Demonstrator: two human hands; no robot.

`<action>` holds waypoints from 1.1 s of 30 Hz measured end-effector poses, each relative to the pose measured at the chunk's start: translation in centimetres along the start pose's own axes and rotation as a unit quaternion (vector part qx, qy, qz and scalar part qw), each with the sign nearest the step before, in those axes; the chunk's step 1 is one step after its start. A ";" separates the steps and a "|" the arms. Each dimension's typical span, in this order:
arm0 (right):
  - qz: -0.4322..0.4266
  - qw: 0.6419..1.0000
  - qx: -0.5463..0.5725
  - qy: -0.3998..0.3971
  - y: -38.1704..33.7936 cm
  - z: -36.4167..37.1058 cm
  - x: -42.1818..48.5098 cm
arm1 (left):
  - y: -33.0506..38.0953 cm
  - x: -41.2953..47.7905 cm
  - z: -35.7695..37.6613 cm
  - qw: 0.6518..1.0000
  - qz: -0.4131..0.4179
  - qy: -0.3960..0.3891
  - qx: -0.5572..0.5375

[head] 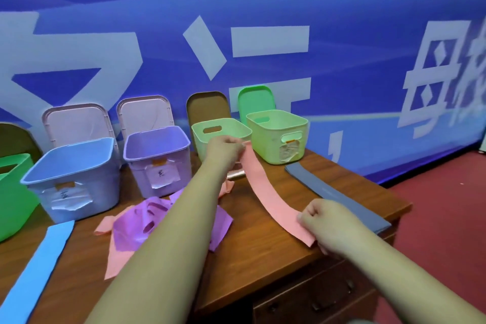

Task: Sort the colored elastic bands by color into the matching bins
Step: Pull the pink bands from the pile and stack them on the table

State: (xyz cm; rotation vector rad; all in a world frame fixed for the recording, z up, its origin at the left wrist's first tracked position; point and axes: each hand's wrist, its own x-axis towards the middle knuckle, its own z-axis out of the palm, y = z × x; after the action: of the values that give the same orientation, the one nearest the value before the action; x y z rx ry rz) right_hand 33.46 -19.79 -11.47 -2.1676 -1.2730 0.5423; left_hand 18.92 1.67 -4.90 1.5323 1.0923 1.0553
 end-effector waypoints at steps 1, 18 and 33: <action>0.003 1.000 -0.019 -0.002 0.2 -0.1 0.0 | -1.0 0.6 0.6 1.000 0.004 0.017 0.026; -0.004 0.972 -0.233 0.007 0.5 -1.1 -1.6 | -8.2 3.2 3.7 0.958 0.072 0.052 0.274; -0.050 0.977 -0.201 0.054 -0.1 1.1 -1.3 | -8.4 1.6 4.0 0.922 0.109 -0.045 0.368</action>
State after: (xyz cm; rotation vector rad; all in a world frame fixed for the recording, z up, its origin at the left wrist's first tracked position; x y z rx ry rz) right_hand 32.14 -20.58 -12.12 -2.3995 -1.5245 0.1276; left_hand 21.87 3.69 -13.59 2.3169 1.3585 0.7272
